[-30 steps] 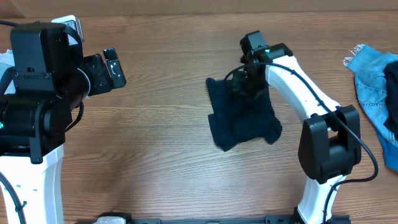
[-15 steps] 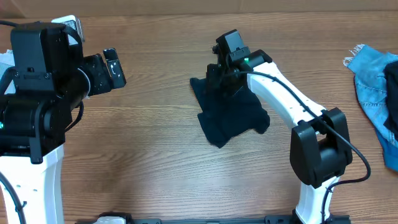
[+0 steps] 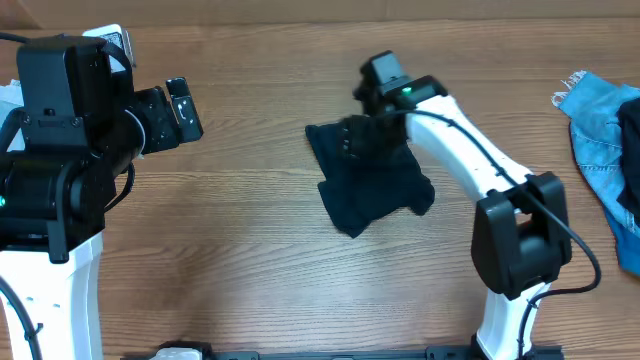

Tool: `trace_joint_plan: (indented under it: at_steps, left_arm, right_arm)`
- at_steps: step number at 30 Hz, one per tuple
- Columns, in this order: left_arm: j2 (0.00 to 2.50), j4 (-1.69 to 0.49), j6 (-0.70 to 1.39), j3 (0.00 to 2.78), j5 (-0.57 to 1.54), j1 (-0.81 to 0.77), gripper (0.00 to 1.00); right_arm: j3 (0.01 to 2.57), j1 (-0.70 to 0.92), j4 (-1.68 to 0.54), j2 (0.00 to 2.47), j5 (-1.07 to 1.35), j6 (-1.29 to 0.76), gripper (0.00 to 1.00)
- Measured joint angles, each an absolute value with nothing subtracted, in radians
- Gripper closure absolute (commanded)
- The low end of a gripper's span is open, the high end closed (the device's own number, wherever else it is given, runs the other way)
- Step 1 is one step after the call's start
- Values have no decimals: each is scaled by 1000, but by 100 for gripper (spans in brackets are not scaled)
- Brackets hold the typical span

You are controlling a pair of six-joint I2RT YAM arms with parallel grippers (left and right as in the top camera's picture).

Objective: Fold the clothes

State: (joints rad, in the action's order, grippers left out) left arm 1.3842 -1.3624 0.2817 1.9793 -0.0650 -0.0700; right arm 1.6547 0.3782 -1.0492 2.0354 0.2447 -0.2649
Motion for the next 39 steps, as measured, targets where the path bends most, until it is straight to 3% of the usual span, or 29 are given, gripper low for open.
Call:
trace_joint_plan:
  at_steps: [4, 8, 12, 19, 21, 24, 27, 30, 32, 33, 35, 39]
  left_arm:
    - [1384, -1362, 282, 1979, -65, -70, 0]
    - [1384, -1363, 282, 1979, -65, -70, 0]
    - [1384, -1363, 282, 1979, -65, -70, 0]
    - [1384, -1362, 282, 1979, -65, -70, 0]
    - [1384, -1362, 282, 1979, -65, -70, 0]
    - [1384, -1362, 282, 1979, -65, -70, 0]
    - [1384, -1362, 282, 1979, -65, -70, 0]
    - [1384, -1362, 282, 1979, -65, -70, 0]
    - [1384, -1363, 282, 1979, -65, -70, 0]
    - [1384, -1362, 282, 1979, -65, -70, 0]
    - [1384, -1362, 282, 1979, -65, -70, 0]
    - [1384, -1362, 282, 1979, -65, -70, 0]
  right_arm:
    - [1660, 307, -1306, 2022, 226, -263, 27]
    - [1661, 308, -1399, 2011, 222, -262, 25]
    - [1650, 310, -1375, 2009, 239, -294, 22]
    - [1446, 310, -1150, 1998, 321, -390, 23]
    - [1414, 310, -1132, 1998, 329, -418, 35]
    - [1406, 310, -1122, 1998, 330, -453, 72]
    - [1406, 310, -1188, 1998, 326, -450, 84]
    - [1405, 317, -1264, 1998, 285, -426, 85]
    - [1405, 329, -1289, 1998, 270, -411, 82]
    - [1405, 337, -1304, 1998, 264, -403, 73]
    - [1404, 357, -1324, 1998, 255, -383, 46]
    - [1402, 403, -1221, 1998, 313, -310, 41]
